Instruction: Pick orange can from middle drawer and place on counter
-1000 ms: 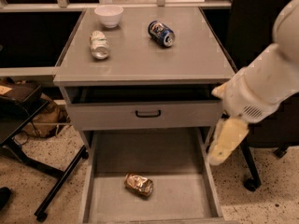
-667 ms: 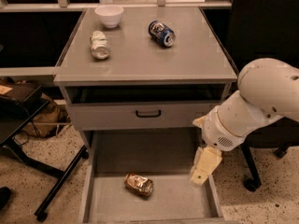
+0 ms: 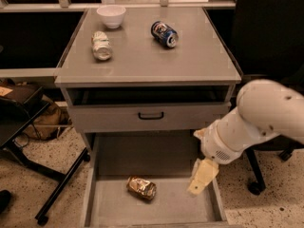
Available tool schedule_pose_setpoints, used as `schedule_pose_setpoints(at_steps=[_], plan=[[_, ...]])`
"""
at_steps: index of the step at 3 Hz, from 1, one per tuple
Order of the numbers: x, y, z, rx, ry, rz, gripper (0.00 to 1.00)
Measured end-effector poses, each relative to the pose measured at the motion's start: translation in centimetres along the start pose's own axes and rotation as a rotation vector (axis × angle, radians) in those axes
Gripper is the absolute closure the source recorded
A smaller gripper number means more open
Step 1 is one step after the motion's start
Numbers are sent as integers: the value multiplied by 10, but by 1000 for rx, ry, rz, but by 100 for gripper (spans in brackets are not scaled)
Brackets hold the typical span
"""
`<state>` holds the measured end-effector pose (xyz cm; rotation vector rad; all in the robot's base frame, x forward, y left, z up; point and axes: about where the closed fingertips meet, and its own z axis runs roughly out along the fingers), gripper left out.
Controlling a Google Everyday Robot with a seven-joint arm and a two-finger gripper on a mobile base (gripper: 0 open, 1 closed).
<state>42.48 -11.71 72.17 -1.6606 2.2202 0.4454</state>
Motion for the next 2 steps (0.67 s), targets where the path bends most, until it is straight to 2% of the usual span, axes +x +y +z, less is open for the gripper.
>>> schedule_pose_setpoints(at_steps=[1,2], plan=[[21,4,79,-29,-16,72,0],[15,-14,143,-11,-58,97,0]])
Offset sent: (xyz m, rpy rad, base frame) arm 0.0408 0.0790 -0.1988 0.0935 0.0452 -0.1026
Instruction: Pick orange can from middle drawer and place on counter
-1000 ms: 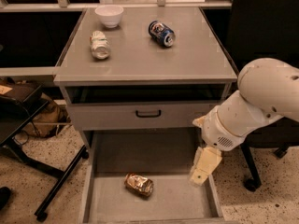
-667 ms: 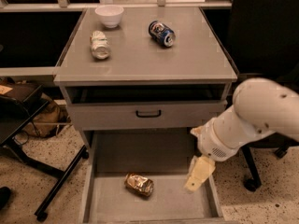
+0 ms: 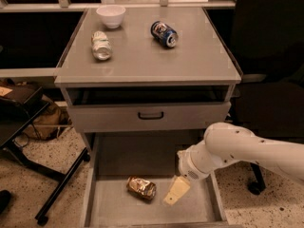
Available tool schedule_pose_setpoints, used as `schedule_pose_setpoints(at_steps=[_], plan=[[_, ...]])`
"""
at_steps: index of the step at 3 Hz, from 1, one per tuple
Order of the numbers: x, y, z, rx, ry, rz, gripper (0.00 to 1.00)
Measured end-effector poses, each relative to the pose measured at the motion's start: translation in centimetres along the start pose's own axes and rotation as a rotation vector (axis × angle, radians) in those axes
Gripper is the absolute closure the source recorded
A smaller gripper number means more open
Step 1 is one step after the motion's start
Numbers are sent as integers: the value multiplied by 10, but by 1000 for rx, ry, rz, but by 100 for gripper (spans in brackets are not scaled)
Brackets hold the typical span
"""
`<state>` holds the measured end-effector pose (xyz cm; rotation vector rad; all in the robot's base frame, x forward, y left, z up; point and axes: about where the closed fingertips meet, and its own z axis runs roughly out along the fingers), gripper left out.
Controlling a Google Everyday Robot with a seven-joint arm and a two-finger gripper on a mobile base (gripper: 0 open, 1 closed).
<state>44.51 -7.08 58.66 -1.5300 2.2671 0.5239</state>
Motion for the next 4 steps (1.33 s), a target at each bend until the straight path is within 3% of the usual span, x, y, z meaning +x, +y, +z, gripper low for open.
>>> schedule_pose_setpoints(at_steps=[1,2,3,4], plan=[[0,0,0,-1,1,0,0],[3,-1,31,-22,-3,-1,0],[-6,0,97,-61,-14,-25,0],[-24,-6,160,-48,-55,-37,0]])
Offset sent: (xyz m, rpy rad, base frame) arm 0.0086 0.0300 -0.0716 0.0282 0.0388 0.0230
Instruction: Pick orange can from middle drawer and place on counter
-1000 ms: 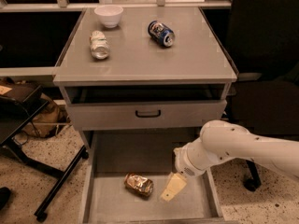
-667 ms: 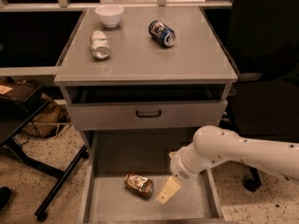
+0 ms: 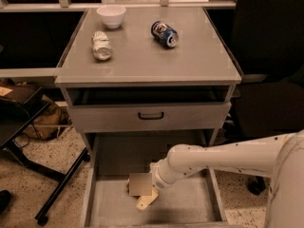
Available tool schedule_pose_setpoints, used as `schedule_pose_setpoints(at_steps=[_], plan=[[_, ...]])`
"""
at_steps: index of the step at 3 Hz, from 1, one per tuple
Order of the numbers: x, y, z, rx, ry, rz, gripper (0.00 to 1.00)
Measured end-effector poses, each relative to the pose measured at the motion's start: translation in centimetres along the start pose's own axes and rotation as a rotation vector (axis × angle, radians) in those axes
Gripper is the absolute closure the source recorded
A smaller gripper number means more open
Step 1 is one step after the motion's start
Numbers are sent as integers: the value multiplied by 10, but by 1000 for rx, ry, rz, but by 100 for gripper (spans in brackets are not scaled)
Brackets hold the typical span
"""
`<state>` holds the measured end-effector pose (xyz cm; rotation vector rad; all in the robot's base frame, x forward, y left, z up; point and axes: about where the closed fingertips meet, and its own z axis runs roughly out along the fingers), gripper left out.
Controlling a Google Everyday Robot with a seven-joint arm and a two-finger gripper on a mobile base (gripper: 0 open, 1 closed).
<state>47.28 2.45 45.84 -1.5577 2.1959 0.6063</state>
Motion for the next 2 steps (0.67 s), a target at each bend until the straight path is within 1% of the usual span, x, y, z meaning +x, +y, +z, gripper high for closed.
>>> schedule_pose_setpoints(at_steps=[1,2], plan=[[-1,-1,7,-7,-11,2,0],[-9,-10,28,-6,-63,13,0]])
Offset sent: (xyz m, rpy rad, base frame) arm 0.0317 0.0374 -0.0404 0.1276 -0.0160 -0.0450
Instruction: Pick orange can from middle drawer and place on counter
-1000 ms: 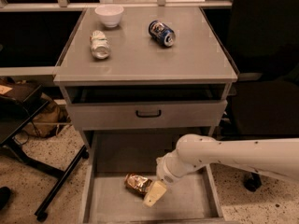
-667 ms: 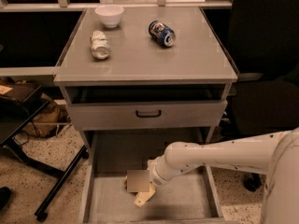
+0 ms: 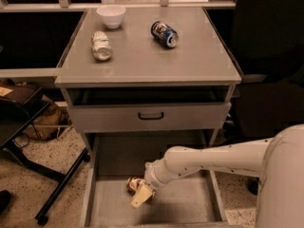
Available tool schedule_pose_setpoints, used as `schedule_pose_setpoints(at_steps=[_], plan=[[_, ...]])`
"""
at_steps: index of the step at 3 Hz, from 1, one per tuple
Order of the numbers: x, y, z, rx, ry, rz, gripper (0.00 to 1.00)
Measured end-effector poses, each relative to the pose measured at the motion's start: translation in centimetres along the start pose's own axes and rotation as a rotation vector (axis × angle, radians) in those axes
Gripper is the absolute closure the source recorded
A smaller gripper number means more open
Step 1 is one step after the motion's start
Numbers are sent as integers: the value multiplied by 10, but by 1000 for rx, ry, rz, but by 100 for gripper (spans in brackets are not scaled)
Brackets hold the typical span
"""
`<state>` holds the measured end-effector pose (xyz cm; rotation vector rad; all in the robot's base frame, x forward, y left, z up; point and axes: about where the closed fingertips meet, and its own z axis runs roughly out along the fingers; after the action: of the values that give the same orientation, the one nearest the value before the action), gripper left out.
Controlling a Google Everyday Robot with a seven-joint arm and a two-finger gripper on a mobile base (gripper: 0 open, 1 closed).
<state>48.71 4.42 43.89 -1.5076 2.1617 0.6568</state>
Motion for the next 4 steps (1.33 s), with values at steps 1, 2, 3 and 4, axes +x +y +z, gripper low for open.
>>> schedule_pose_setpoints(at_steps=[1,2,3,4], plan=[[-3,-9,21,27,-38,28,0],[2,-18,36,70,-61,73,0],[14,-24,47,104,-77,123,0],[22,-28,59,118,-82,150,0]])
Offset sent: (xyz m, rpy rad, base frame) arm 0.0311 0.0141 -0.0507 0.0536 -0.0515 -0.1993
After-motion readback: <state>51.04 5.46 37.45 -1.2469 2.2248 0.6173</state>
